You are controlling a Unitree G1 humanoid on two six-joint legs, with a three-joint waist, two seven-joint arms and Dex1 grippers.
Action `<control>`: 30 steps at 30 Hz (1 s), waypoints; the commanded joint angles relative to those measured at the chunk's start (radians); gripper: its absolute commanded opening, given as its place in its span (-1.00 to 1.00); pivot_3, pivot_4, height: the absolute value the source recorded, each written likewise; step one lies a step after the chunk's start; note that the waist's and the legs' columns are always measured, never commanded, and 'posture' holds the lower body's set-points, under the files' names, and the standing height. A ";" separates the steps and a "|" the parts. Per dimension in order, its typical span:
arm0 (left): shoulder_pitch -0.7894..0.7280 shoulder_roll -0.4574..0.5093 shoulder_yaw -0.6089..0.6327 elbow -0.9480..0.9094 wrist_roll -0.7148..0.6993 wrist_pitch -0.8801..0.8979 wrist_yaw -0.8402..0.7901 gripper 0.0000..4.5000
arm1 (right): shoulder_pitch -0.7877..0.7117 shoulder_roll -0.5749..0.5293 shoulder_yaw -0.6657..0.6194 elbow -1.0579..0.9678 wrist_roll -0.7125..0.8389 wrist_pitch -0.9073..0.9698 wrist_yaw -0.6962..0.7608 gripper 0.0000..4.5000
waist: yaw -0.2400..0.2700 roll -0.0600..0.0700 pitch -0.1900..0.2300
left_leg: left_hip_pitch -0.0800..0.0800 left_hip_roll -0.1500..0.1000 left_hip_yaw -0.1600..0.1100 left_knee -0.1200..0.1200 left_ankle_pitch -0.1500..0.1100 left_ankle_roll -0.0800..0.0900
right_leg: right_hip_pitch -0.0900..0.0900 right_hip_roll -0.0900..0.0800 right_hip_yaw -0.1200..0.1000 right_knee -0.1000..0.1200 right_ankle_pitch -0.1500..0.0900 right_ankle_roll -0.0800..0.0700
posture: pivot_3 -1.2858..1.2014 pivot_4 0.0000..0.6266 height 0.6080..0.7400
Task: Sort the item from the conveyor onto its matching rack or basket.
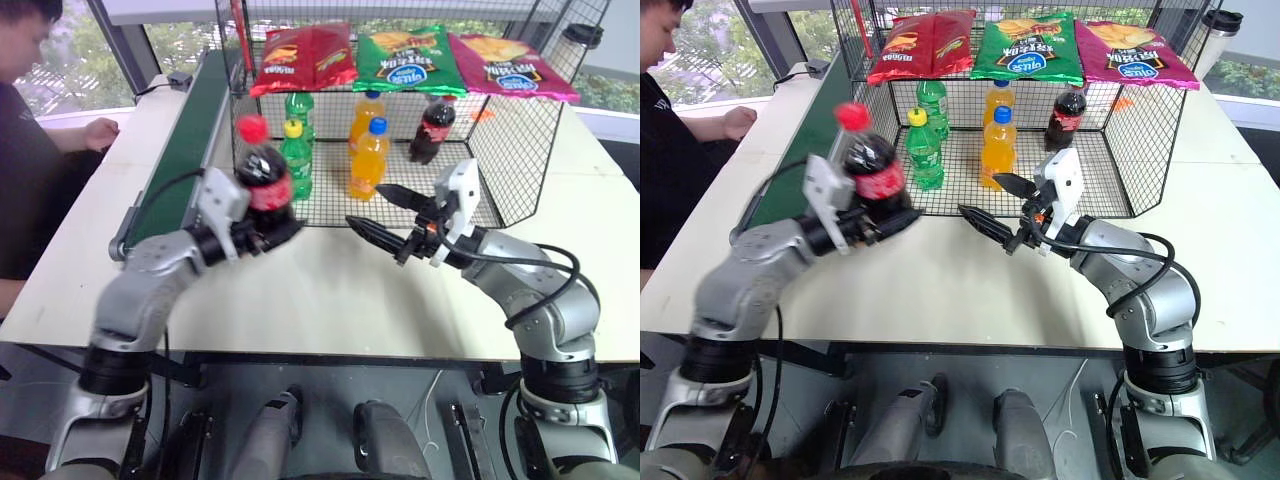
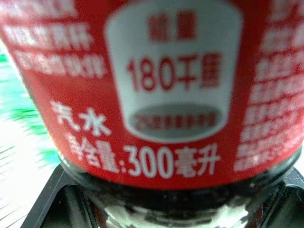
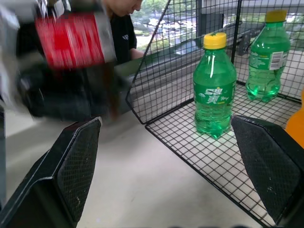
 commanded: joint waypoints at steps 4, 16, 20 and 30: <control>-0.077 -0.079 -0.097 0.139 0.118 -0.205 -0.105 0.35 | 0.014 -0.046 -0.030 -0.094 0.064 0.035 0.002 1.00 | -0.004 0.000 0.000 | -0.001 0.000 0.000 0.000 0.000 0.000 | -0.001 0.000 0.000 0.000 0.000 0.000 | 0.03 -0.52 0.97; -0.100 -0.192 -0.163 0.258 0.217 -0.327 -0.169 0.35 | 0.024 -0.069 -0.045 -0.139 0.127 0.063 -0.029 1.00 | -0.002 0.000 0.000 | -0.001 0.000 0.000 0.001 0.000 0.001 | 0.000 -0.001 -0.001 0.000 0.000 0.001 | 0.03 -0.52 0.97; -0.102 -0.211 -0.164 0.291 0.233 -0.347 -0.175 0.35 | 0.014 -0.065 -0.042 -0.134 0.138 0.057 -0.034 1.00 | -0.002 0.000 0.000 | -0.001 0.000 0.000 0.001 0.001 0.002 | 0.000 0.000 -0.001 0.000 0.000 0.001 | 0.03 -0.52 0.97; -0.110 -0.250 -0.158 0.311 0.245 -0.340 -0.156 0.35 | -0.003 -0.053 -0.025 -0.116 0.129 0.043 -0.053 -0.27 | -0.003 0.000 0.000 | -0.001 0.000 -0.001 0.001 0.001 0.003 | 0.000 0.000 -0.002 0.000 0.002 0.003 | 0.03 -0.52 0.97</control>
